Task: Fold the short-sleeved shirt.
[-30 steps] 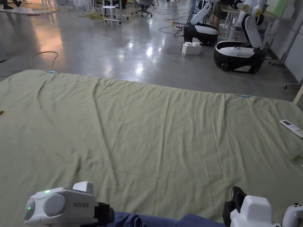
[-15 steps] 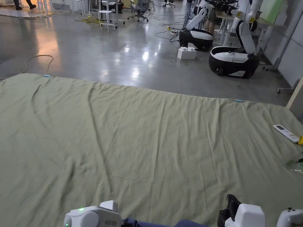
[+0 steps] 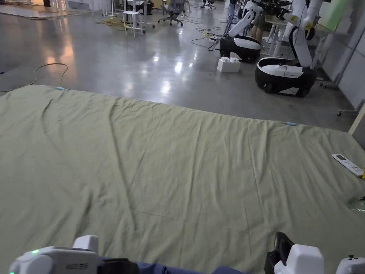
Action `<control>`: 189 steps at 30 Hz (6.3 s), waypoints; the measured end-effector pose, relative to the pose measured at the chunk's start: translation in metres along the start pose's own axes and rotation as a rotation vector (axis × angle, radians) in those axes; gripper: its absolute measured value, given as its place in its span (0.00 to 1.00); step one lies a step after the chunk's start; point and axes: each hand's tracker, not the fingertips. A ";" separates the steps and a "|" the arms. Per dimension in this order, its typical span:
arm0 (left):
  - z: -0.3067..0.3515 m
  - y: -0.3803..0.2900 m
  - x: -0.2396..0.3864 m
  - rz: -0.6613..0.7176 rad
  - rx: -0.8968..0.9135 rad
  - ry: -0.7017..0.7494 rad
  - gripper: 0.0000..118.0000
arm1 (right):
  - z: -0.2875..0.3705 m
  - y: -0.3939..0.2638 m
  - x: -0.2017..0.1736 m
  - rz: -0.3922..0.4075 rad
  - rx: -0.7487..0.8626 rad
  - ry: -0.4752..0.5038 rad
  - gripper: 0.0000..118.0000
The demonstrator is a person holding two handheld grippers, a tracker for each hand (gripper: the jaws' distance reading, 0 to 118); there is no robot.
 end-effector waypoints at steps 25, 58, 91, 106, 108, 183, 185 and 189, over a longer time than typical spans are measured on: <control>-0.043 -0.023 -0.099 0.230 -0.046 -0.261 0.17 | -0.006 0.003 -0.026 -0.050 -0.046 0.043 0.00; 0.107 0.041 0.001 -0.089 0.104 0.133 0.08 | -0.020 0.004 -0.029 -0.081 -0.037 0.082 0.00; -0.087 -0.032 0.173 -0.272 -0.166 0.140 0.20 | -0.011 -0.017 0.010 -0.136 -0.079 0.014 0.00; -0.063 -0.024 0.142 -0.140 -0.122 -0.010 0.17 | -0.010 -0.022 0.008 -0.139 -0.096 0.017 0.00; -0.070 -0.031 0.142 -0.124 -0.167 -0.051 0.12 | -0.009 -0.023 0.007 -0.140 -0.101 0.018 0.00; 0.058 -0.057 0.018 -0.333 0.505 0.302 0.10 | -0.050 -0.107 -0.135 0.052 -0.365 0.259 0.00; 0.051 -0.053 0.011 -0.283 0.424 0.234 0.36 | -0.052 -0.110 -0.134 0.055 -0.364 0.249 0.00; 0.033 -0.041 0.006 -0.178 0.279 0.072 0.65 | -0.053 -0.113 -0.132 0.043 -0.361 0.248 0.00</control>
